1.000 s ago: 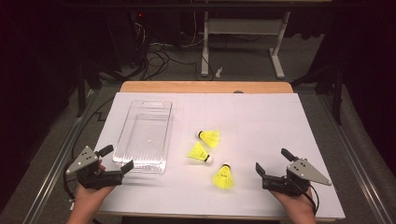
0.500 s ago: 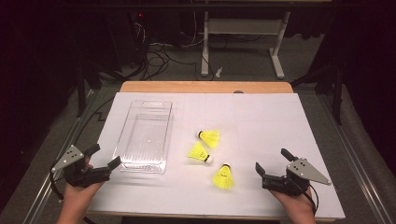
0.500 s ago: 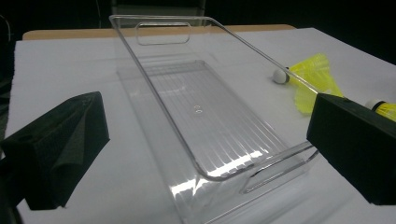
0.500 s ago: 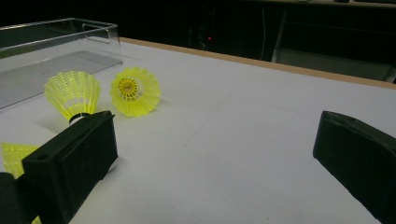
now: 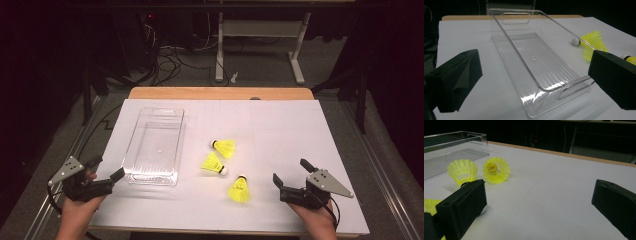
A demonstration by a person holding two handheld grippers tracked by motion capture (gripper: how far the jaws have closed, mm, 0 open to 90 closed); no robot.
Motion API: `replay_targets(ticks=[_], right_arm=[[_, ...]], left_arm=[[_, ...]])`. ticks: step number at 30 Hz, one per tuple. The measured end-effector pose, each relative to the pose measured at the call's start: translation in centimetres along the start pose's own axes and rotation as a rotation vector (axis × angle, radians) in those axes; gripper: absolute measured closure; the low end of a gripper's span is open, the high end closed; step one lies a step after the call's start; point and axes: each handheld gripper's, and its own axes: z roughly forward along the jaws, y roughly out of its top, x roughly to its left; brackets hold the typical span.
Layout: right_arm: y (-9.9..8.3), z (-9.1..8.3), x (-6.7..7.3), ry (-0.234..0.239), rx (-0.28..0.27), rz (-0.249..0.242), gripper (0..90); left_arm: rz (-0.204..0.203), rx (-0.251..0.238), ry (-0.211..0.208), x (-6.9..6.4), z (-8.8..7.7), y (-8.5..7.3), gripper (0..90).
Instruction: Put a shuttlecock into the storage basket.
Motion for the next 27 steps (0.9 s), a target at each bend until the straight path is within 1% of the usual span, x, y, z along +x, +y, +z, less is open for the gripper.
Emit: replay_targets(ticks=[2,5,11,12,14,17,19,20,21,26,27], right_arm=[[0.0,0.1,0.0,0.000,0.002,0.002,0.3],[0.0,0.1,0.0,-0.002,0.003,0.002,0.3],[0.0,0.3,-0.1,-0.008,-0.002,0.001,0.3],[0.0,0.4,-0.1,-0.007,-0.002,-0.001,0.3],[0.0,0.5,-0.1,-0.007,-0.001,-0.001,0.3],[-0.1,0.5,-0.1,-0.006,0.002,-0.002,0.3],[-0.1,0.6,0.0,-0.006,0.008,-0.002,0.3],[-0.1,0.6,0.1,-0.002,0.014,-0.009,0.3],[-0.1,0.7,0.1,-0.002,0.015,-0.013,0.3],[-0.1,0.8,0.2,-0.003,0.023,-0.020,0.3],[-0.1,0.8,0.2,-0.003,0.023,-0.020,0.3]], left_arm=[[0.003,-0.007,0.000,-0.1,0.0,0.0,0.3],[0.002,0.000,0.000,0.0,0.1,-0.1,0.3],[-0.019,0.007,-0.002,0.3,0.2,-0.3,0.3],[-0.017,0.024,-0.001,0.2,0.2,-0.3,0.3],[-0.016,0.029,-0.003,0.2,0.3,-0.3,0.3],[-0.015,0.050,-0.014,0.1,0.4,-0.4,0.3],[-0.011,0.071,-0.017,0.1,0.6,-0.4,0.3],[-0.009,0.089,-0.021,0.1,0.8,-0.4,0.3],[-0.009,0.089,-0.021,0.1,0.8,-0.4,0.3],[-0.006,0.133,-0.019,-0.1,1.1,-0.5,0.3],[-0.006,0.133,-0.019,-0.1,1.1,-0.5,0.3]])
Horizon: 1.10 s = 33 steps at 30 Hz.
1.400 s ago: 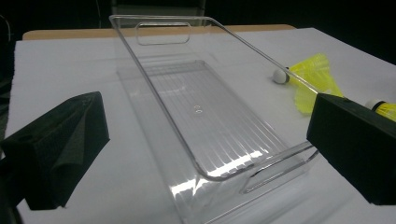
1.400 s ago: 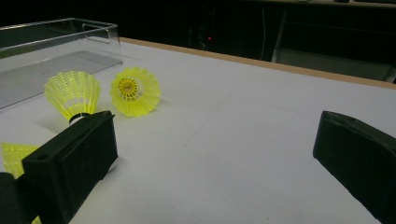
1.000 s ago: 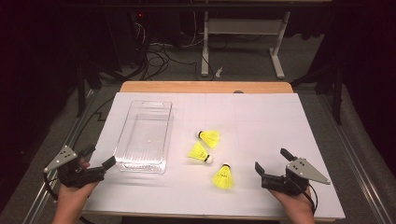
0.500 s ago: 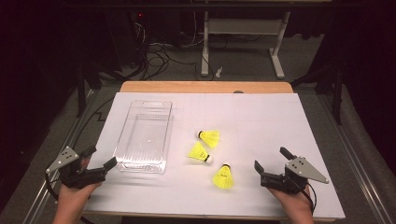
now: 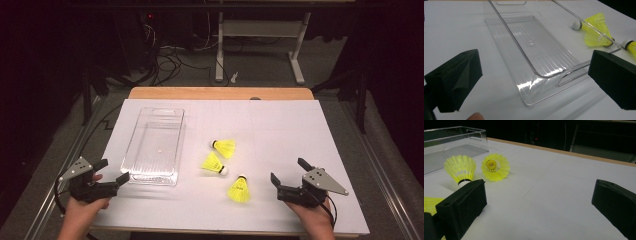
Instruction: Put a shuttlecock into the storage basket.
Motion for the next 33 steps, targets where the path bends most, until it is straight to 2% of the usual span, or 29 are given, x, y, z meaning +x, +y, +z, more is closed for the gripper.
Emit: replay_targets(ticks=[8,13,16,17,22,29,33], right_arm=[[0.0,-0.1,-0.1,-0.003,-0.001,0.004,0.3],[0.1,-0.1,-0.1,-0.002,0.001,0.004,0.2],[0.0,-0.1,-0.1,-0.001,0.002,0.001,0.3],[0.0,-0.1,0.0,0.001,0.002,-0.003,0.3],[0.0,0.0,0.0,0.002,0.005,-0.004,0.3],[0.0,0.0,0.0,0.003,0.011,-0.007,0.3],[0.0,0.0,0.1,0.002,0.014,-0.008,0.3]], left_arm=[[0.006,0.061,-0.008,0.0,0.6,-0.1,0.3],[0.012,0.131,-0.015,-0.2,1.2,-0.2,0.3],[0.011,0.152,-0.014,-0.2,1.4,-0.2,0.3],[0.008,0.172,-0.015,-0.2,1.5,-0.3,0.3],[-0.011,0.210,-0.034,-0.2,1.9,-0.4,0.3],[-0.013,0.286,-0.018,-0.2,2.5,-0.6,0.3],[-0.028,0.323,-0.010,-0.2,2.7,-0.6,0.3]])
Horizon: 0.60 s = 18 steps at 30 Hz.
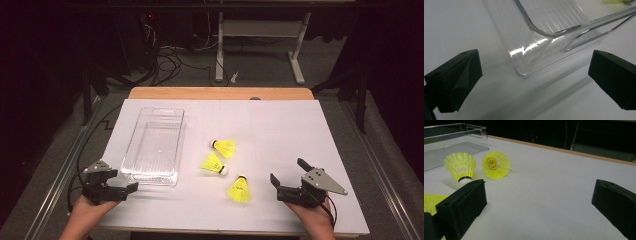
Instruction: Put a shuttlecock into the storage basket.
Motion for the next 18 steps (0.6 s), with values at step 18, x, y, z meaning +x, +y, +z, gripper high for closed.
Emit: replay_targets(ticks=[18], right_arm=[[-0.17,-0.27,0.01,0.007,0.000,0.011,0.3]], left_arm=[[-0.059,0.128,-0.025,-0.22,0.05,0.63,0.8]])
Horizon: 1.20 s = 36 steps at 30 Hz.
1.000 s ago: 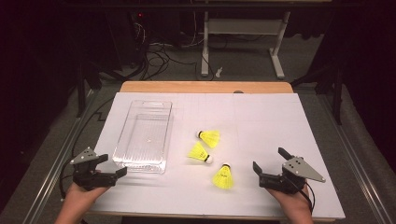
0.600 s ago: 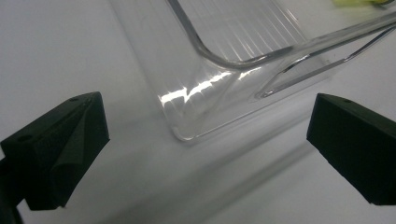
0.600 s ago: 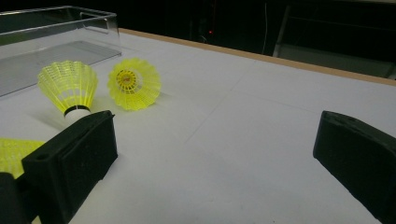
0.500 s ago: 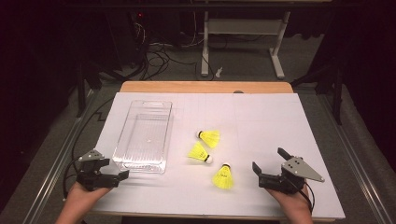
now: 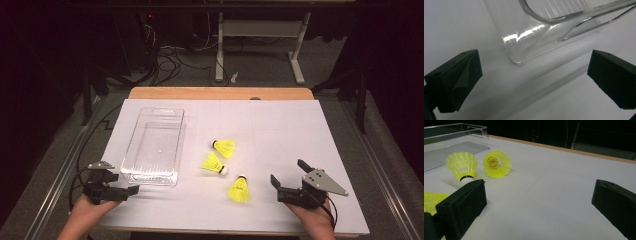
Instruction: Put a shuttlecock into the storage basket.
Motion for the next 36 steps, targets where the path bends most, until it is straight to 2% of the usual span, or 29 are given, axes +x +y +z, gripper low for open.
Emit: replay_targets(ticks=[2,6,9,11,13,16,19,22,25,29,32,36], right_arm=[[0.0,-0.1,-0.1,0.001,0.002,-0.004,0.3],[-0.2,-0.2,-0.4,-0.002,0.003,0.007,0.3],[-0.2,-0.3,-0.4,-0.004,0.002,0.009,0.3],[-0.2,-0.3,-0.5,-0.006,0.000,0.005,0.3],[-0.2,-0.4,-0.6,-0.006,0.002,0.010,0.3],[-0.2,-0.5,-0.5,-0.008,0.004,0.009,0.3],[-0.3,-0.4,-0.5,-0.004,0.008,0.006,0.3],[-0.3,-0.4,-0.4,-0.001,0.009,0.007,0.3],[-0.3,-0.3,-0.4,0.001,0.010,0.004,0.3],[-0.2,-0.3,-0.2,0.006,0.009,-0.001,0.3],[-0.2,-0.3,-0.2,0.007,0.009,-0.001,0.3],[-0.1,-0.3,-0.2,0.008,0.007,0.003,0.3]], left_arm=[[-0.013,0.007,0.007,0.0,-0.2,0.2,0.8],[0.020,0.076,0.047,-0.3,0.1,0.3,0.8],[0.016,0.098,0.042,-0.5,0.3,0.3,0.8],[-0.006,0.099,0.020,-0.5,0.4,0.3,0.8],[-0.016,0.113,0.024,-0.4,0.5,0.3,0.8],[-0.017,0.150,0.021,-0.4,0.5,0.4,0.8],[-0.039,0.173,0.005,-0.5,0.5,0.5,0.8],[-0.016,0.228,0.018,-0.9,0.5,0.7,0.8],[-0.031,0.249,-0.001,-0.9,0.5,0.9,0.8],[-0.009,0.285,0.033,-1.3,0.4,1.2,0.8],[-0.016,0.316,0.020,-1.4,0.5,1.3,0.8],[-0.020,0.351,0.031,-1.4,0.6,1.4,0.8]])
